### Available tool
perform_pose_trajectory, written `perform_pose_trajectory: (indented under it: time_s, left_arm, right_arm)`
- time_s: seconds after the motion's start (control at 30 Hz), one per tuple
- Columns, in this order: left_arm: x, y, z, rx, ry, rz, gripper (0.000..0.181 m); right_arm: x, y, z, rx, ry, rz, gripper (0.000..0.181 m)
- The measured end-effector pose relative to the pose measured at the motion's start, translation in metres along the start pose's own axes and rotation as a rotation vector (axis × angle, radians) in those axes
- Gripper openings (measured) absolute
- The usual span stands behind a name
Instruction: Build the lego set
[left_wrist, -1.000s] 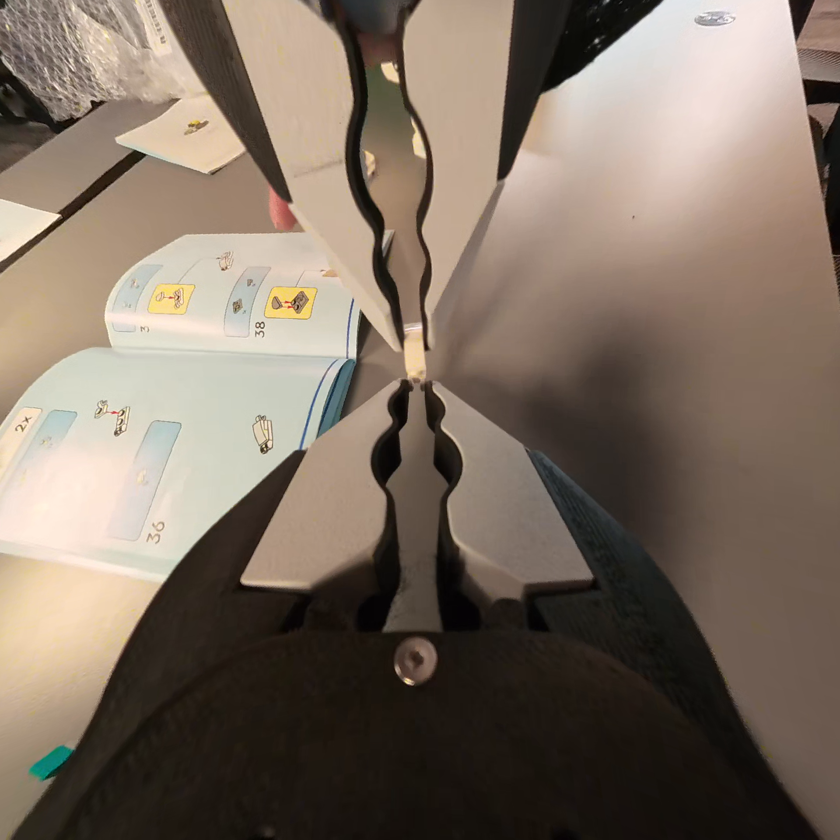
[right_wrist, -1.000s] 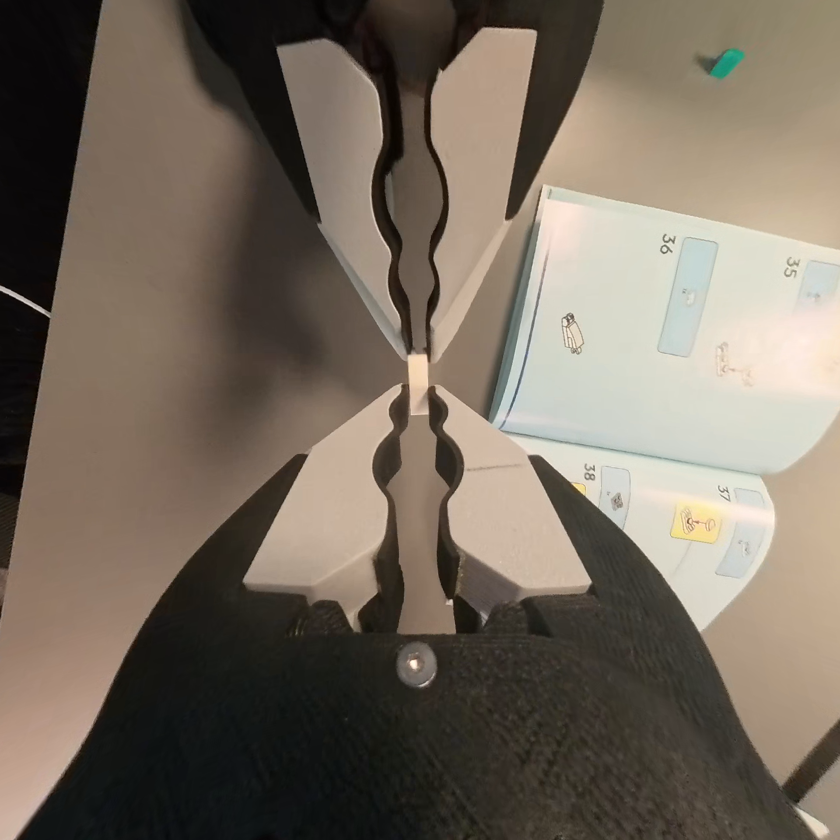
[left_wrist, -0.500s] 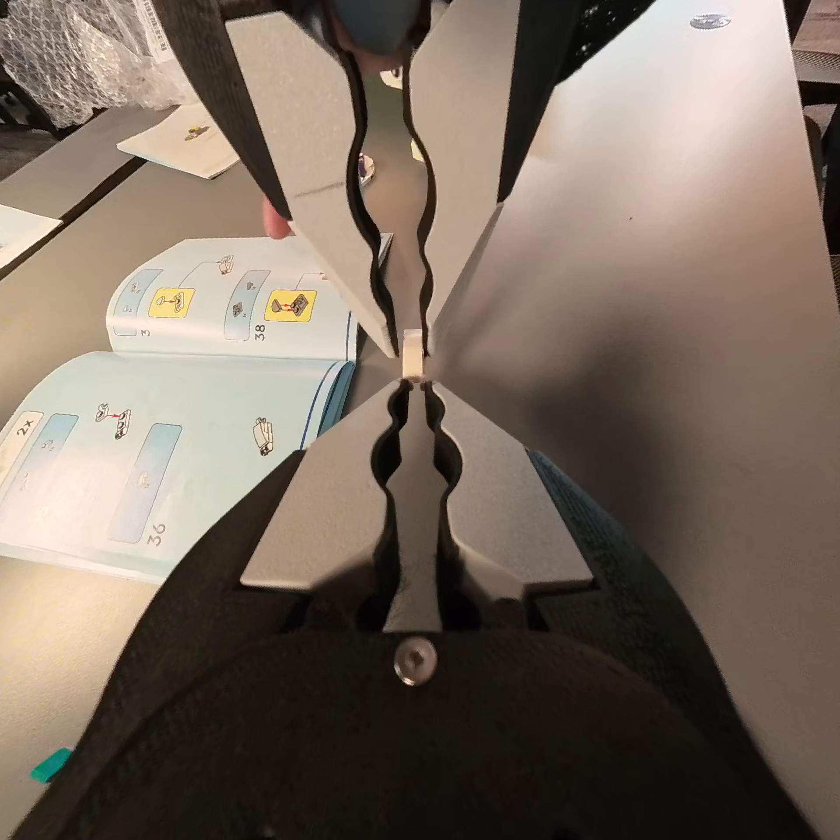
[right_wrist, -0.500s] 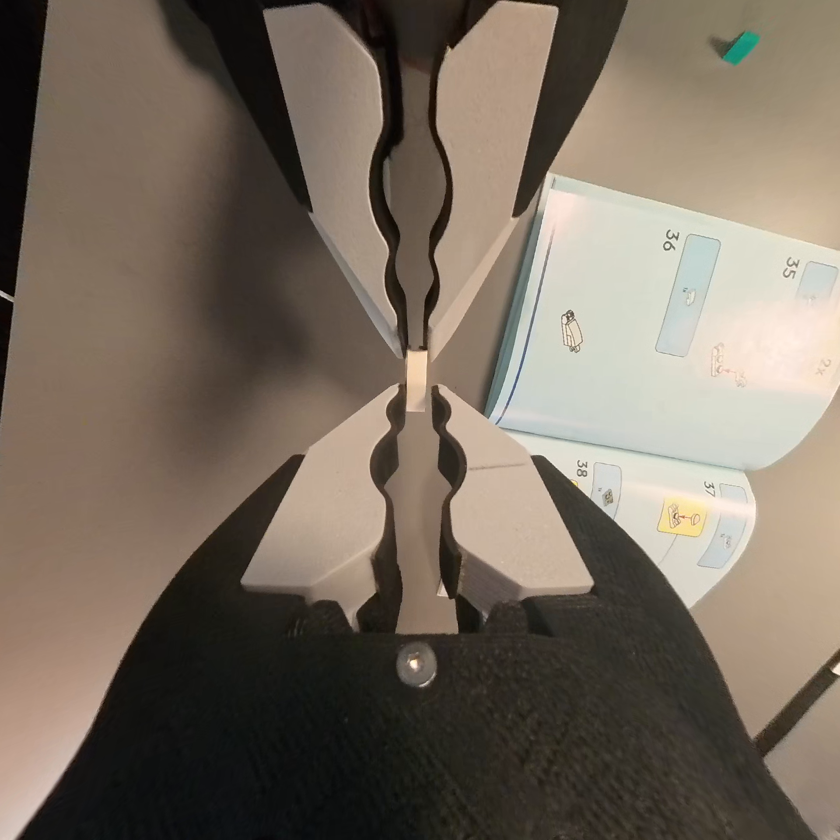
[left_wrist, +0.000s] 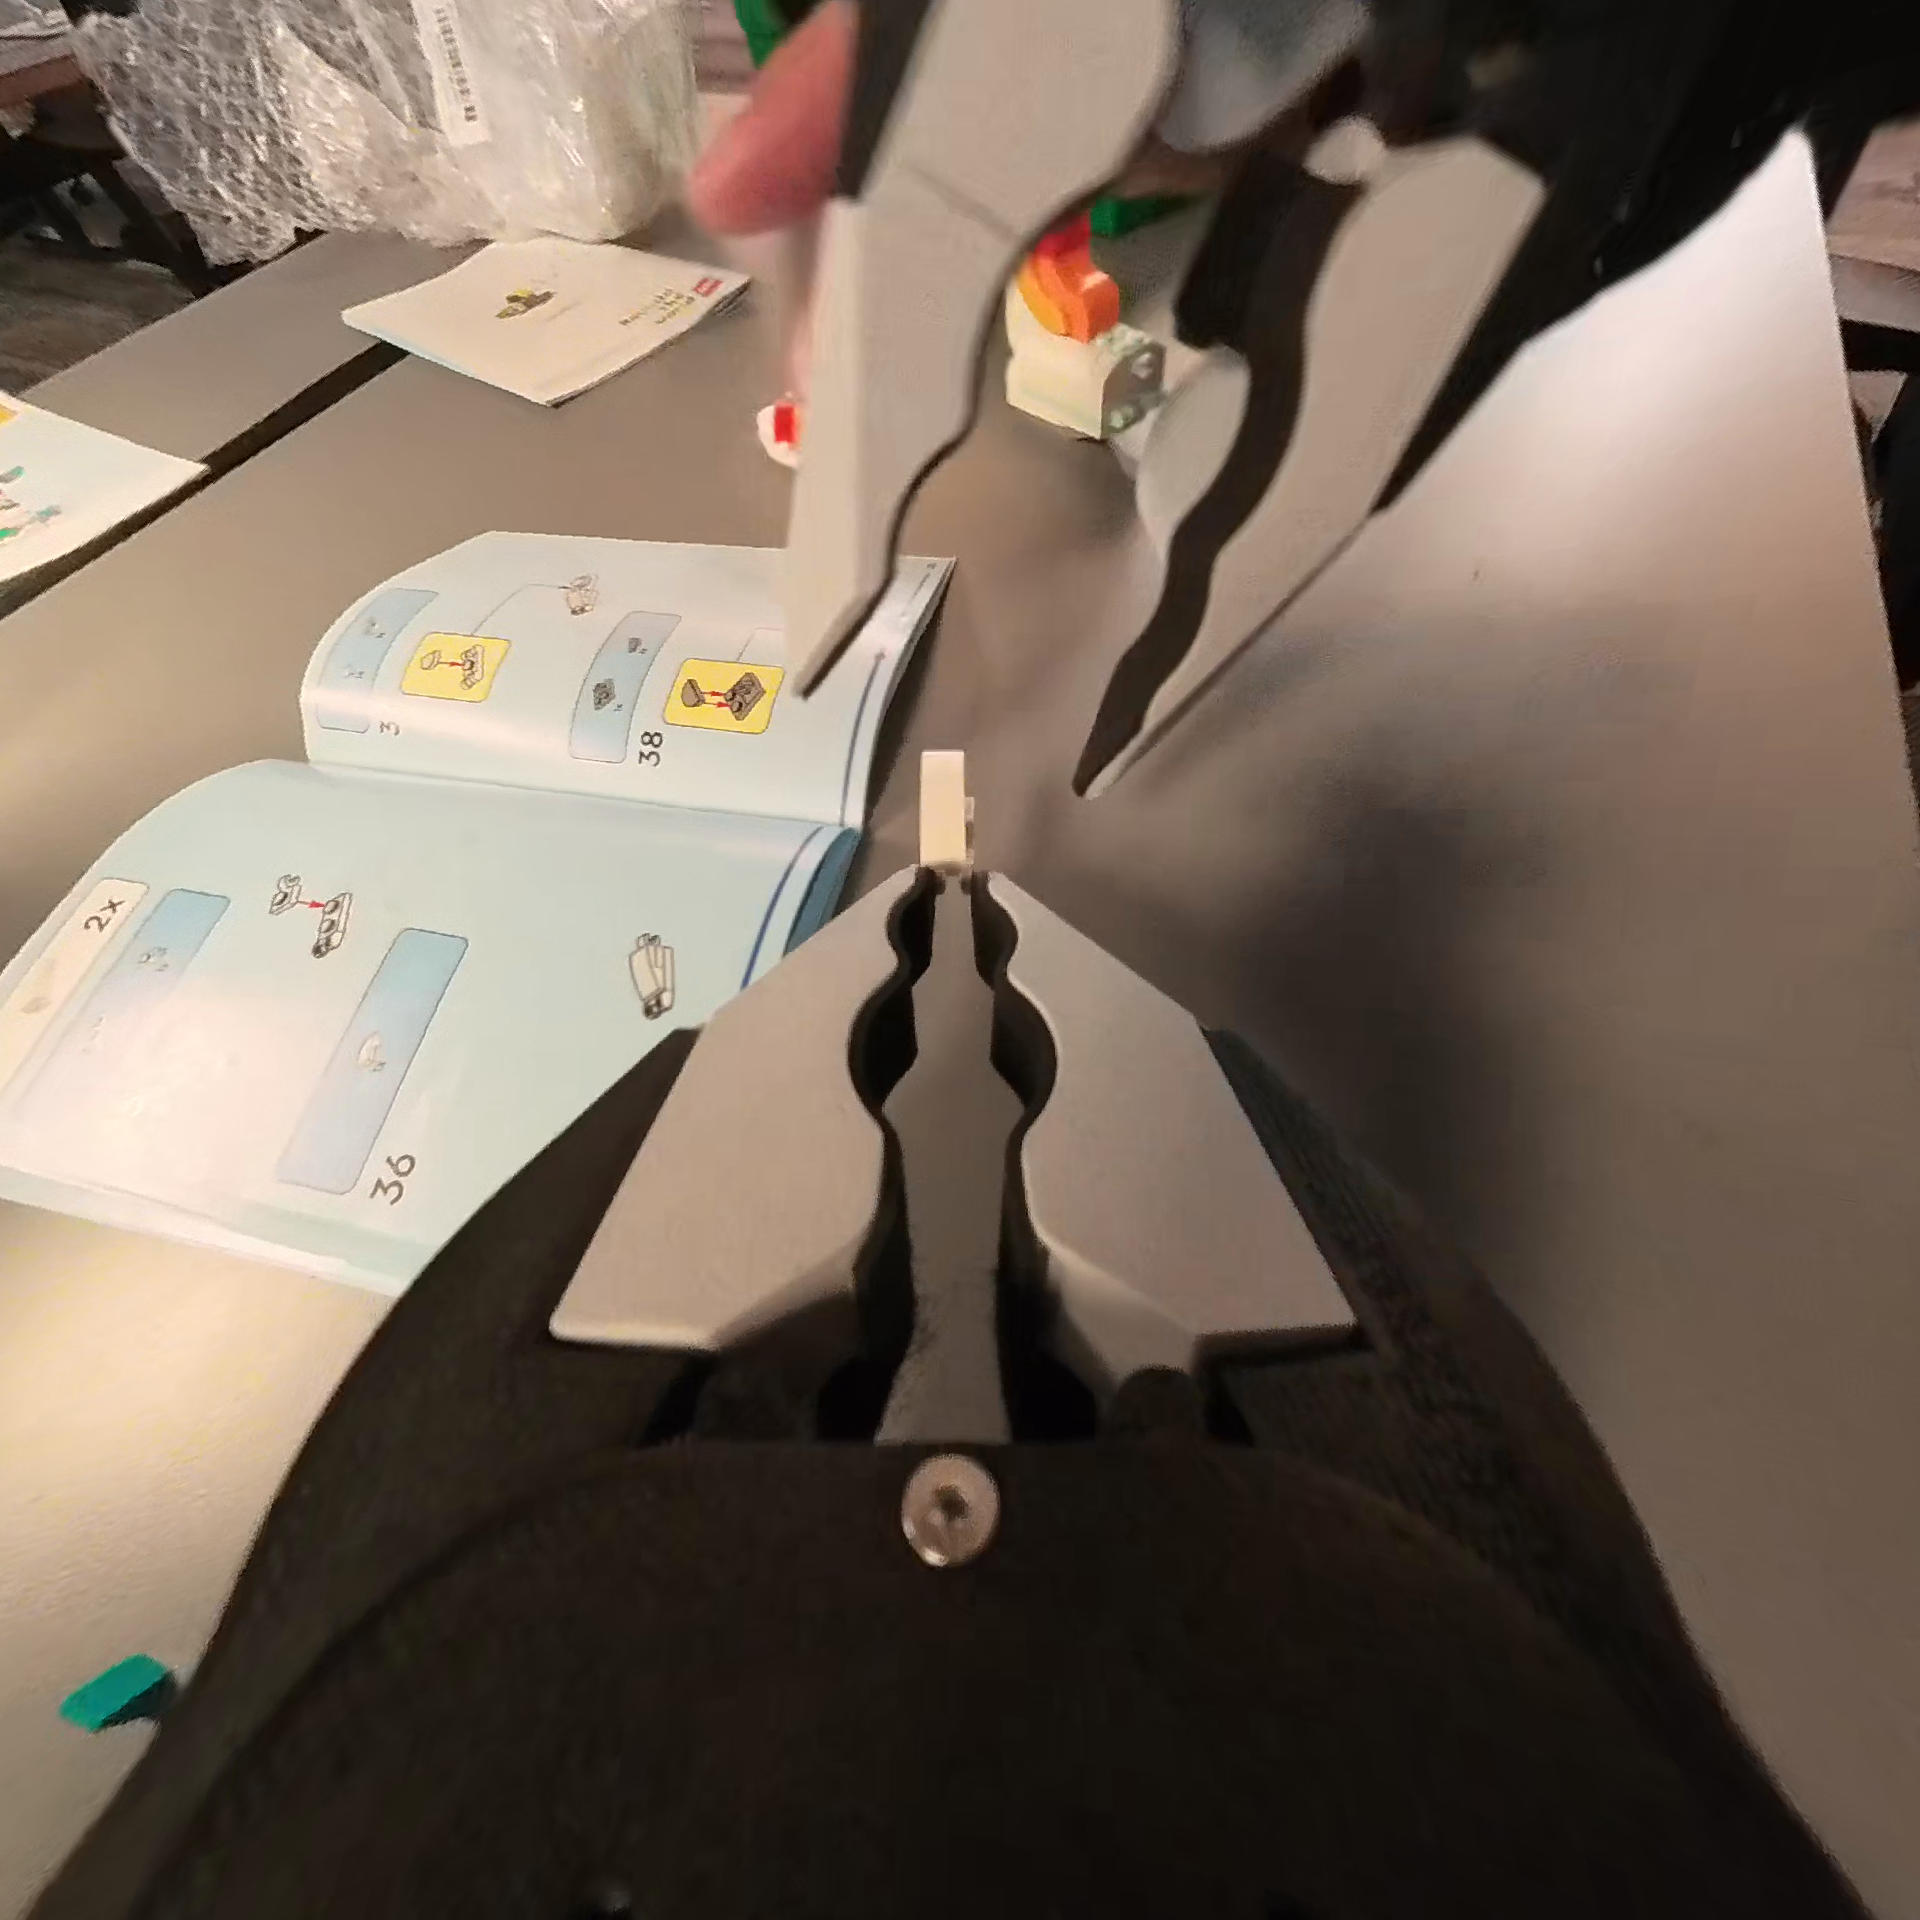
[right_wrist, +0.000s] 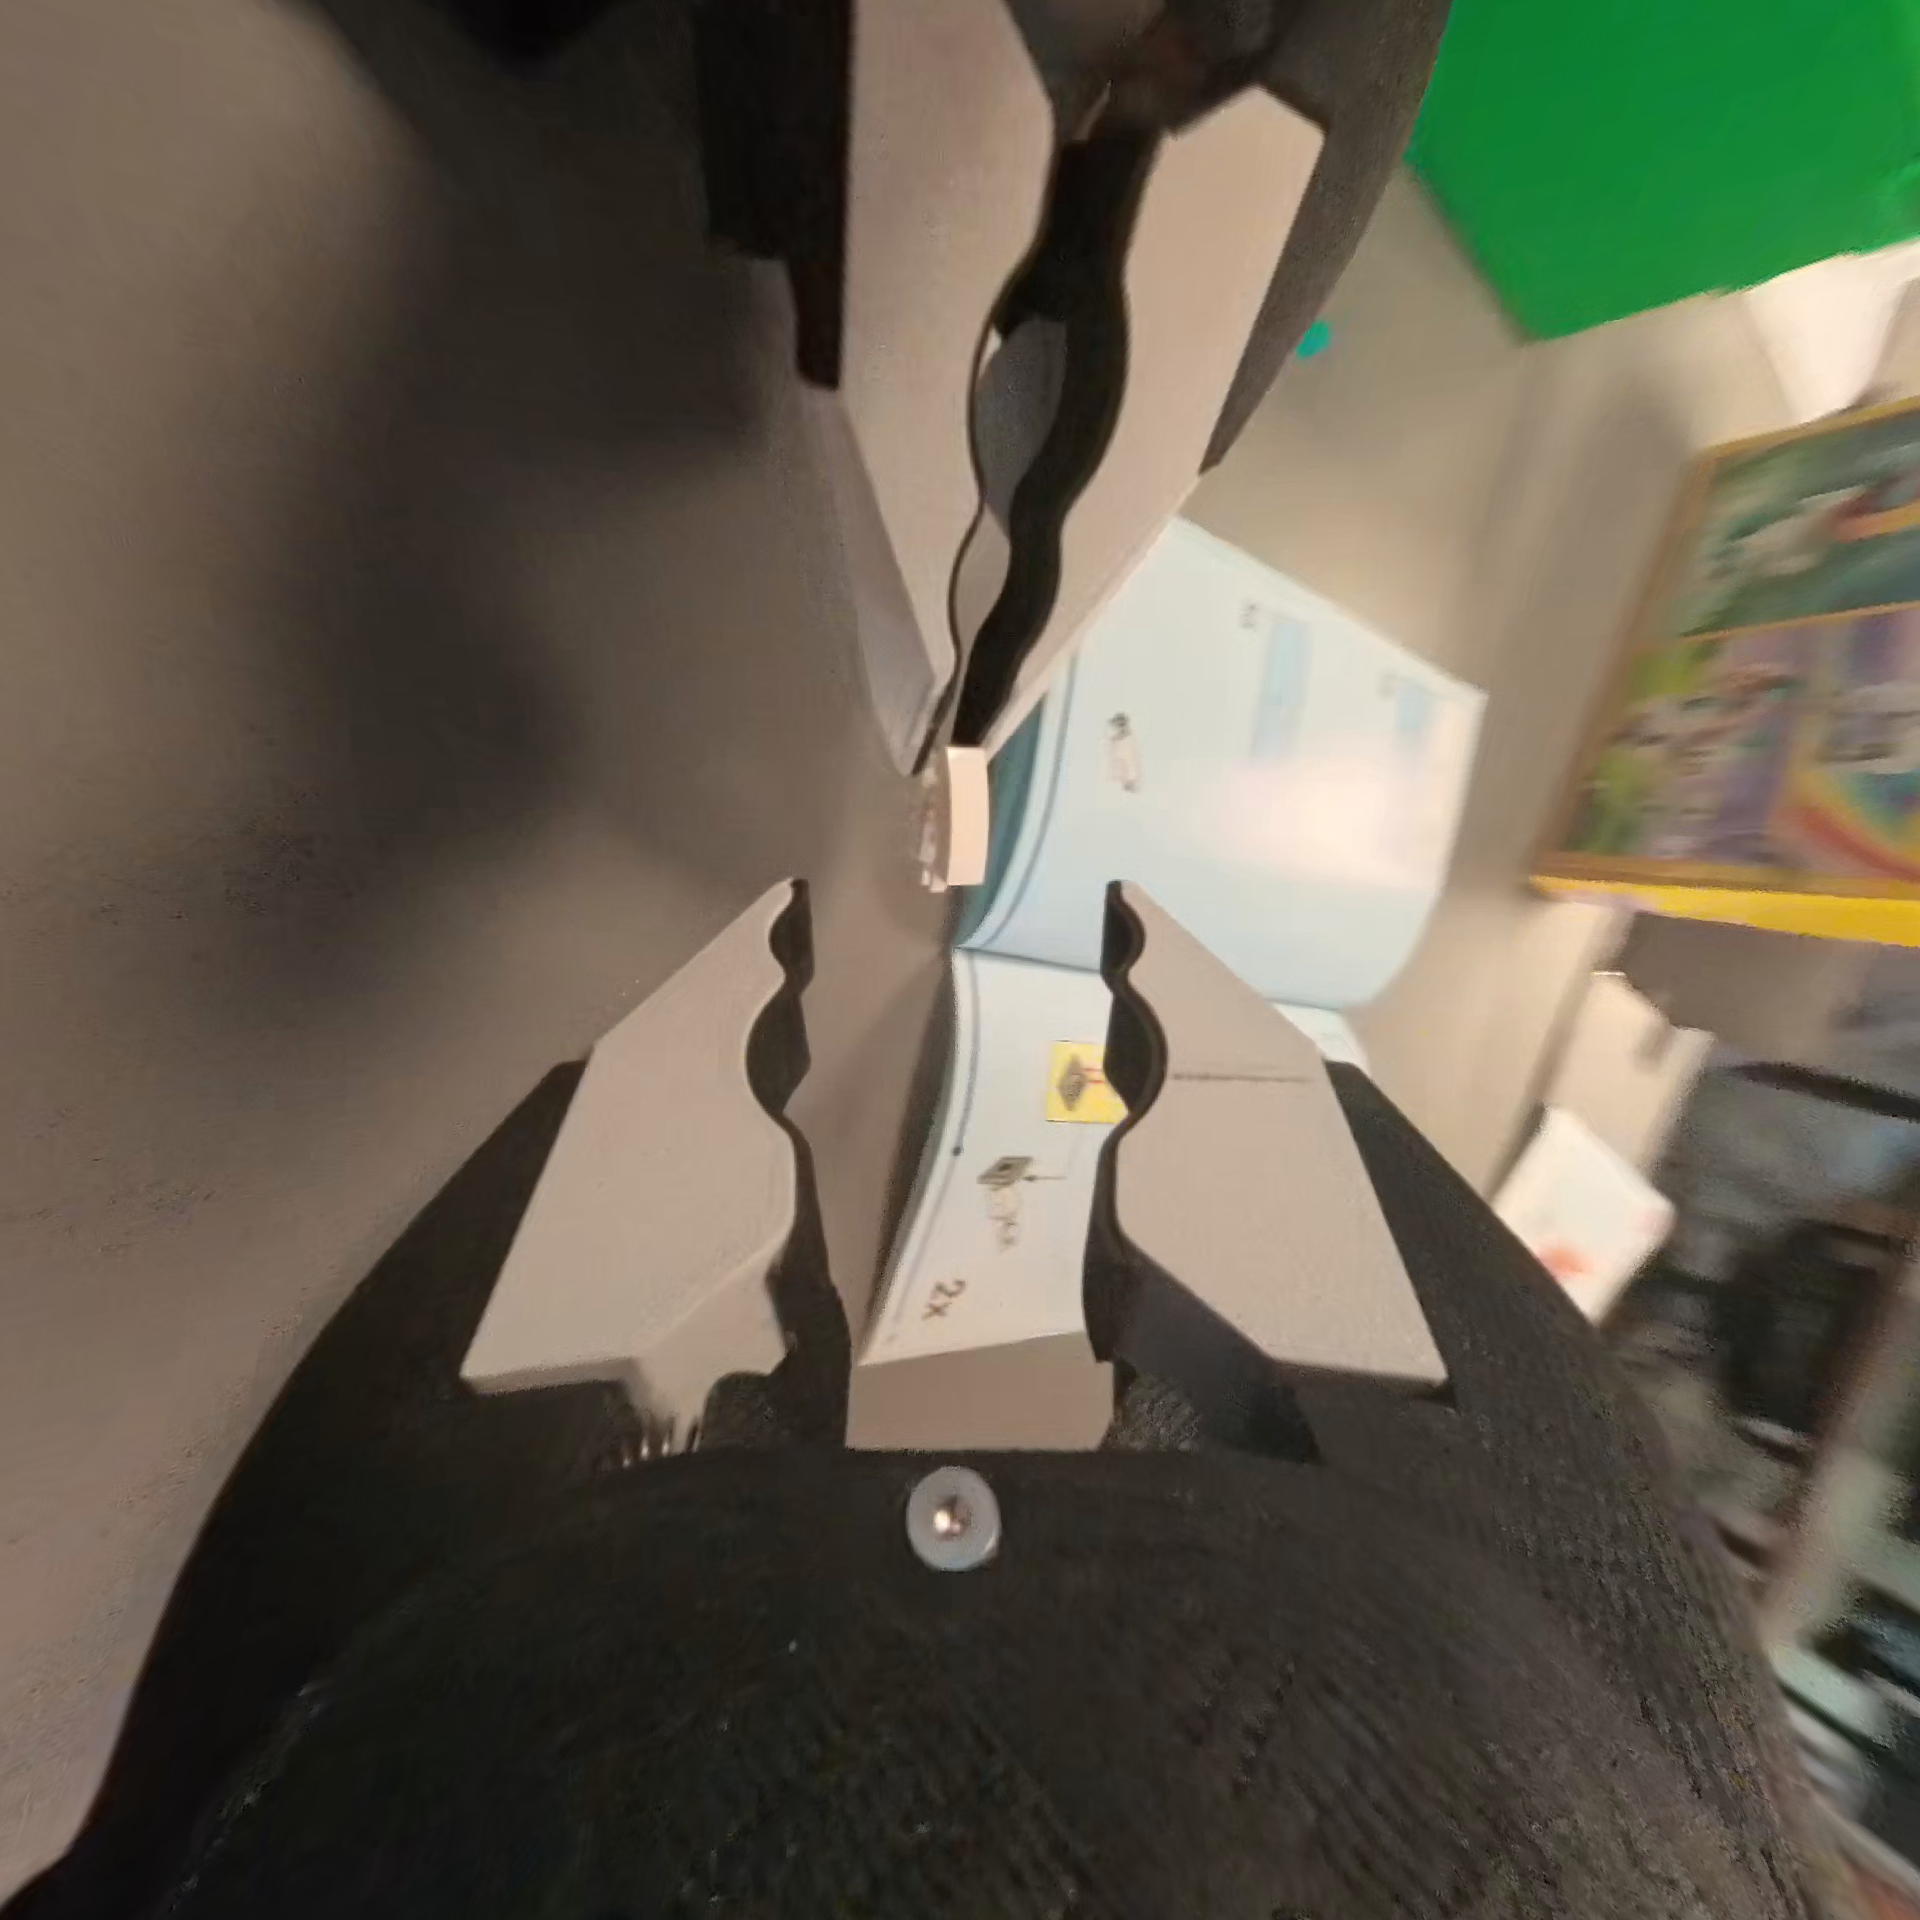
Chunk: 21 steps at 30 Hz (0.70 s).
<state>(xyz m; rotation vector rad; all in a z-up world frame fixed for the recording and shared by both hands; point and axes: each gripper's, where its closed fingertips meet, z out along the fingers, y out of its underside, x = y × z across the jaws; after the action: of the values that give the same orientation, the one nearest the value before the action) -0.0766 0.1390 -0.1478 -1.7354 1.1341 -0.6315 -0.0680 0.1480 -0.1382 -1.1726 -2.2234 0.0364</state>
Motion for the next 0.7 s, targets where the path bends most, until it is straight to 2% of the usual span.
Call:
perform_pose_trajectory:
  time_s: [0.03, 0.2, 0.3, 0.53, 0.7]
  left_arm:
    - [-0.001, 0.0, -0.001, 0.004, -0.001, -0.013, 0.006]
    - [-0.004, -0.004, -0.004, 0.037, 0.022, -0.087, 0.006]
    - [-0.005, -0.006, -0.005, 0.052, 0.04, -0.123, 0.007]
    - [-0.006, -0.007, -0.006, 0.063, 0.058, -0.156, 0.006]
    - [-0.007, -0.006, -0.006, 0.064, 0.069, -0.174, 0.007]
  right_arm:
    - [-0.001, -0.001, 0.0, 0.015, 0.072, -0.044, 0.055]
    - [-0.002, -0.006, 0.003, 0.032, 0.406, -0.156, 0.055]
    - [0.005, -0.008, 0.003, 0.019, 0.552, -0.166, 0.056]
    - [0.013, -0.008, 0.016, -0.007, 0.645, -0.189, 0.055]
    - [0.02, -0.006, 0.018, -0.022, 0.706, -0.209, 0.039]
